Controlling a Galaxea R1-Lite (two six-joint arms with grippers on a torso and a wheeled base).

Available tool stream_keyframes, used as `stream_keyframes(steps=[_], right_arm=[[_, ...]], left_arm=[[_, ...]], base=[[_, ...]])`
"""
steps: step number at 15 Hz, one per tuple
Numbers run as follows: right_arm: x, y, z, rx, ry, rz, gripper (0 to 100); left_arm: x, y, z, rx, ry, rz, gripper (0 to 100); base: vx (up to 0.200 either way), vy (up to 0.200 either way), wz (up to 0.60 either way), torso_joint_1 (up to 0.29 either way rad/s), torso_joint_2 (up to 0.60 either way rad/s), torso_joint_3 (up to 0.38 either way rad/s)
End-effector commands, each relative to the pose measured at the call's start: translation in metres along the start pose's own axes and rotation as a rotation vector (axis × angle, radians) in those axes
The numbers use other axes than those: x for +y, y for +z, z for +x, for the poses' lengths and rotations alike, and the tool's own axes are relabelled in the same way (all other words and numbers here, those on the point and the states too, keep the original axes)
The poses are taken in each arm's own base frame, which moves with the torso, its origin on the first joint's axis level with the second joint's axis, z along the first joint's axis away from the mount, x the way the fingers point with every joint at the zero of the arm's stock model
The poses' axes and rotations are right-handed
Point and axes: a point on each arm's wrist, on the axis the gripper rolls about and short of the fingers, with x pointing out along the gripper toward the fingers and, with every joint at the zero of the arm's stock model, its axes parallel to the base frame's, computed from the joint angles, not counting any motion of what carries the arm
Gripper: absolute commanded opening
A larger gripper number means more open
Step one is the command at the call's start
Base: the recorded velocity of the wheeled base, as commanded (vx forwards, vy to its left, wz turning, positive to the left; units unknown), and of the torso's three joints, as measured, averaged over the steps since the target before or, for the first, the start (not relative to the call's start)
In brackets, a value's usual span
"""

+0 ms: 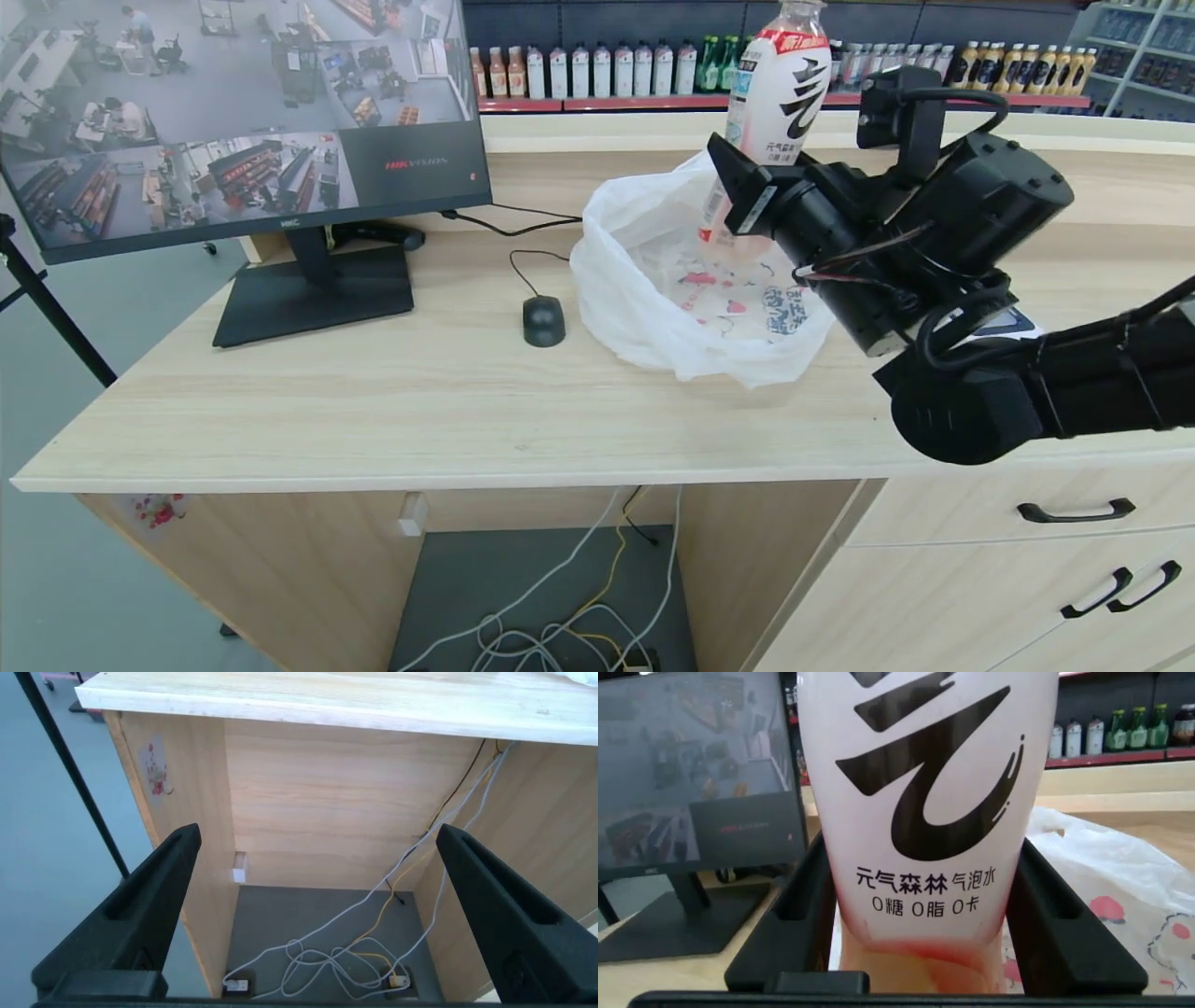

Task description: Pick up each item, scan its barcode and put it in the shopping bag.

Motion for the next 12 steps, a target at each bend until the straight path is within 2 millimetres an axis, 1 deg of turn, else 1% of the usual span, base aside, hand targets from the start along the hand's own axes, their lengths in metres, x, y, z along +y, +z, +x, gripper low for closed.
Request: stream_keyframes(steps=[1, 5, 7, 10, 11, 12], right_arm=[[0.001, -0.013, 0.017, 0.012, -0.003, -0.003, 0], [0.001, -0.041, 0.025, 0.064, -0.01, -0.012, 0], [0.001, -0.048, 0.026, 0.076, -0.01, -0.032, 0], [0.001, -0.067, 0.028, 0.103, -0.004, -0.039, 0], [0.001, -0.07, 0.03, 0.099, -0.003, -0.038, 0], [0.001, -0.076, 0.038, 0.08, -0.005, -0.037, 0]], left_arm=[[0.0, 0.0, 0.0, 0.0, 0.0, 0.0, 100], [0.0, 0.0, 0.0, 0.0, 0.0, 0.0, 100], [0.0, 0.0, 0.0, 0.0, 0.0, 0.0, 100], [0.0, 0.0, 0.0, 0.0, 0.0, 0.0, 100], [0.0, 0.0, 0.0, 0.0, 0.0, 0.0, 100], [0.0, 0.0, 0.0, 0.0, 0.0, 0.0, 100]], base=[[0.0, 0.0, 0.0, 0.0, 0.0, 0.0], [0.0, 0.0, 0.0, 0.0, 0.0, 0.0], [0.0, 0.0, 0.0, 0.0, 0.0, 0.0], [0.0, 0.0, 0.0, 0.0, 0.0, 0.0], [0.0, 0.0, 0.0, 0.0, 0.0, 0.0], [0.0, 0.0, 0.0, 0.0, 0.0, 0.0]])
